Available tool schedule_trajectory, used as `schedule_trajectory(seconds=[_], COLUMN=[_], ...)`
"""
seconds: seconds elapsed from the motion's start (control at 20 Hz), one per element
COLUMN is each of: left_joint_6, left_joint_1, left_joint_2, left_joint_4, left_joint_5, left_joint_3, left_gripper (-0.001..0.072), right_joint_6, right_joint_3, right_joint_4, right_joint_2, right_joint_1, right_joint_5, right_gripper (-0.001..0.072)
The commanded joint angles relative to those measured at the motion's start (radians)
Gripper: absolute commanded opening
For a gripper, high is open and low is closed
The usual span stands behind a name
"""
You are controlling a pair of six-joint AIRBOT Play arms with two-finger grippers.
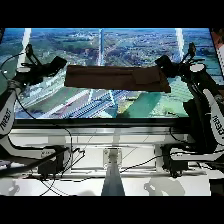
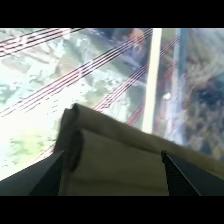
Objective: Fold the clothes and pants, and hang the long-sleeved shirts on hangers.
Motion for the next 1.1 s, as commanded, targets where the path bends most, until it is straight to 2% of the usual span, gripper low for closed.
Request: schedule_trajectory(seconds=[0.0,0.05,0.1,0.2,0.35,0.4,0.55,0.6,0.65,0.7,0.75,0.95,1.05], left_joint_6=[-0.214,-0.235,-0.233,-0.175,-0.053,-0.026,0.022,0.031,0.034,0.038,0.037,-0.018,-0.046], left_joint_1=[0.089,0.099,0.105,0.102,0.073,0.058,0.002,-0.017,-0.032,-0.044,-0.05,-0.052,-0.048], left_joint_2=[-0.032,-0.058,-0.094,-0.174,-0.257,-0.272,-0.286,-0.283,-0.28,-0.27,-0.25,-0.058,0.084], left_joint_4=[0.417,0.475,0.472,0.417,0.28,0.259,0.257,0.257,0.257,0.257,0.258,0.258,0.258], left_joint_5=[-0.179,-0.25,-0.339,-0.482,-0.519,-0.511,-0.511,-0.512,-0.519,-0.53,-0.542,-0.591,-0.641], left_joint_3=[0.078,0.116,0.156,0.227,0.263,0.265,0.266,0.268,0.277,0.291,0.308,0.336,0.336], left_gripper=[0.0696,0.0695,0.0695,0.0696,0.0695,0.0659,0.0294,0.0155,0.0016,0.001,0.0009,0.0007,0.0008], right_joint_6=[0.0,0.0,0.0,0.0,-0.01,-0.05,-0.102,-0.121,-0.134,-0.142,-0.158,-0.13,-0.068], right_joint_3=[0.002,0.002,0.002,0.002,0.01,0.023,0.093,0.123,0.149,0.168,0.18,0.185,0.213], right_joint_4=[-0.032,-0.026,-0.026,-0.026,-0.03,-0.028,-0.027,-0.029,-0.032,-0.042,-0.051,-0.06,-0.061], right_joint_2=[-0.005,-0.005,-0.005,-0.005,-0.005,-0.005,-0.005,-0.005,-0.005,-0.005,-0.005,-0.04,-0.099], right_joint_1=[0.001,0.002,0.002,0.002,0.002,0.003,0.039,0.066,0.099,0.135,0.18,0.377,0.475], right_joint_5=[0.072,0.08,0.085,0.085,0.141,0.179,0.218,0.199,0.171,0.137,0.082,-0.138,-0.151], right_gripper=[0.0623,0.0624,0.0623,0.0624,0.0623,0.0622,0.0619,0.0552,0.0352,0.011,0.0012,0.0011,0.0011])
